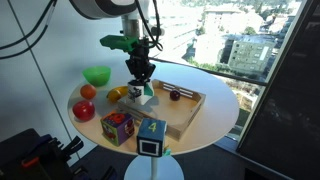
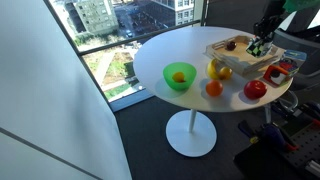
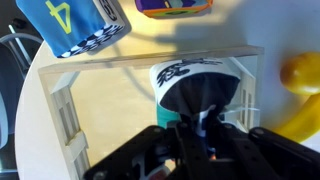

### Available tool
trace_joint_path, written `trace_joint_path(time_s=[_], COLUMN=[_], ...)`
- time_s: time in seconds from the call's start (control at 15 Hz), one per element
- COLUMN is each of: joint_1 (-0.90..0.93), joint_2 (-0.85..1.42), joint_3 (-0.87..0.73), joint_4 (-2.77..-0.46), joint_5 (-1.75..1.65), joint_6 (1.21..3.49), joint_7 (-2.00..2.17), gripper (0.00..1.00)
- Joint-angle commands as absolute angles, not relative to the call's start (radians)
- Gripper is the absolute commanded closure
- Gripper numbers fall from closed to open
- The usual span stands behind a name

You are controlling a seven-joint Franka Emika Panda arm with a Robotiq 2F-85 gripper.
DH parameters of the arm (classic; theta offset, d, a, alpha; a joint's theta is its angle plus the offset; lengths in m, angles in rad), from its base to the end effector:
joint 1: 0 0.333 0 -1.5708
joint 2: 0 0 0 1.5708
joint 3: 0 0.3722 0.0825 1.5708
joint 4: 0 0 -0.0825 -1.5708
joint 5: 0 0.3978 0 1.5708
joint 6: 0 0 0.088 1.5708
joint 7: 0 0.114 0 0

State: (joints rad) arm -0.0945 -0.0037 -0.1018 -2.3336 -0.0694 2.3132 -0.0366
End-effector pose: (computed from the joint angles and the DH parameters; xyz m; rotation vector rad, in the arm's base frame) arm 0.5024 -0.1017 0.3761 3.0884 -0.1737 -0.0347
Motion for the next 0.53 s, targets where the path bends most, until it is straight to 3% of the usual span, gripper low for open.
trace_joint_path(time_s=[0.0, 0.33, 0.4, 0.47], joint_1=[-0.09, -0.081, -0.078, -0.074], joint_2=[0.062, 0.114, 0.121, 0.126], joint_3=[-0.093, -0.084, -0.083, -0.081], joint_4=[-2.259, -2.225, -2.222, -2.22], joint_5=[-0.037, -0.033, -0.038, -0.042], joint_6=[2.298, 2.326, 2.329, 2.33], joint_7=[-0.002, 0.037, 0.049, 0.058], gripper=[0.93, 0.92, 0.56, 0.54])
